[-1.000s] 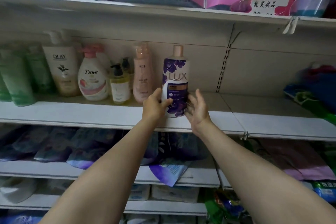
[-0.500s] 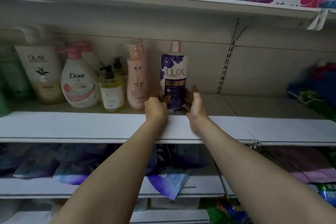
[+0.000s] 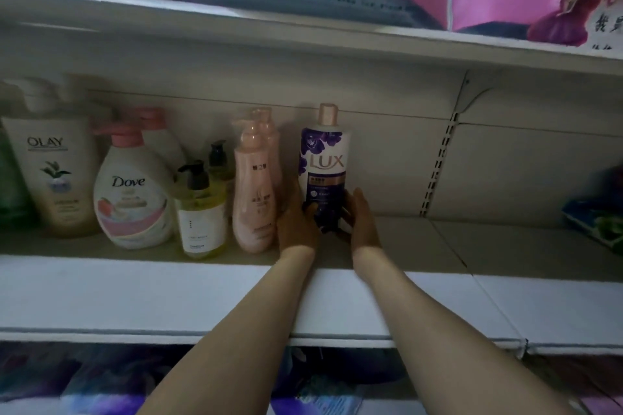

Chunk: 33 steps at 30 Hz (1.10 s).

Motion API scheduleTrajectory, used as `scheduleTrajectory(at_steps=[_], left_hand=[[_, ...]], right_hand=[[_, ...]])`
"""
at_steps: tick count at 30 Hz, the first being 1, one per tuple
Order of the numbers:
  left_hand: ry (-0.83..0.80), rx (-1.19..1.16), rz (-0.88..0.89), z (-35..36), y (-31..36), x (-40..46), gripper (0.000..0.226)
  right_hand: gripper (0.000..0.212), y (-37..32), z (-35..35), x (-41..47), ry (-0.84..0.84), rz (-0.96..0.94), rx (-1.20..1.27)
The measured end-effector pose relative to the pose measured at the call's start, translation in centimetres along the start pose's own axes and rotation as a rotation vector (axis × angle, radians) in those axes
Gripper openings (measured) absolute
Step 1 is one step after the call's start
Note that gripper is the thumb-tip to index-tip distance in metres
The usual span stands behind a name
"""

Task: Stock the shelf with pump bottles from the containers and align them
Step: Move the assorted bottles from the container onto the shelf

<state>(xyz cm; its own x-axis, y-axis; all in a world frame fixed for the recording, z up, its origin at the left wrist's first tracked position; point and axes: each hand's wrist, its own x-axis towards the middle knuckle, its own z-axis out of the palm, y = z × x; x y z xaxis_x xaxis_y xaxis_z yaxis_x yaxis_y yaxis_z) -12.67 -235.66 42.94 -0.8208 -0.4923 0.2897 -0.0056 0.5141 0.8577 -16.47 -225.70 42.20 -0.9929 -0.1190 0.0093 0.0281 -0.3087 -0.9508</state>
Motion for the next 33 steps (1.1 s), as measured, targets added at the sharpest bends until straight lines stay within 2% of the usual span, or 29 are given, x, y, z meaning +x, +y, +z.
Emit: scheduleTrajectory(at_steps=[5,9,11,16,21,26,31,33], left_hand=[[0.0,-0.055,0.001,0.5,-0.2,-0.3,0.054],[0.004,0.016,-0.051,0.4,-0.1,-1.7,0.055],[0.013,0.039,-0.088,0.2,-0.3,-2.1,0.051],[0.043,0.031,-0.095,0.0,-0.1,-2.1,0.049],[0.038,0.053,-0.107,0.3,-0.2,-1.6,0.054],[0.013,0.064,-0.102,0.7,-0.4,-1.1,0.061],[-0.025,0.097,-0.118,1.0,-0.5,-0.6,0.062],[-0.04,0.107,-0.129,1.1,-0.5,-0.4,0.062]], right_hand=[[0.027,0.7,0.0,0.6,0.075,-0.016,0.059],[0.049,0.4,-0.6,0.0,0.149,-0.005,0.099],[0.047,0.3,-0.5,-0.2,0.16,-0.001,0.081],[0.036,0.3,-0.3,-0.3,0.133,-0.003,0.063],[0.044,0.4,-0.2,-0.3,0.081,-0.007,-0.004],[0.043,0.4,0.0,-0.4,0.037,0.001,-0.046],[0.052,1.1,0.1,0.1,0.014,-0.027,-0.153],[0.072,1.2,0.3,-0.1,0.015,-0.029,-0.233]])
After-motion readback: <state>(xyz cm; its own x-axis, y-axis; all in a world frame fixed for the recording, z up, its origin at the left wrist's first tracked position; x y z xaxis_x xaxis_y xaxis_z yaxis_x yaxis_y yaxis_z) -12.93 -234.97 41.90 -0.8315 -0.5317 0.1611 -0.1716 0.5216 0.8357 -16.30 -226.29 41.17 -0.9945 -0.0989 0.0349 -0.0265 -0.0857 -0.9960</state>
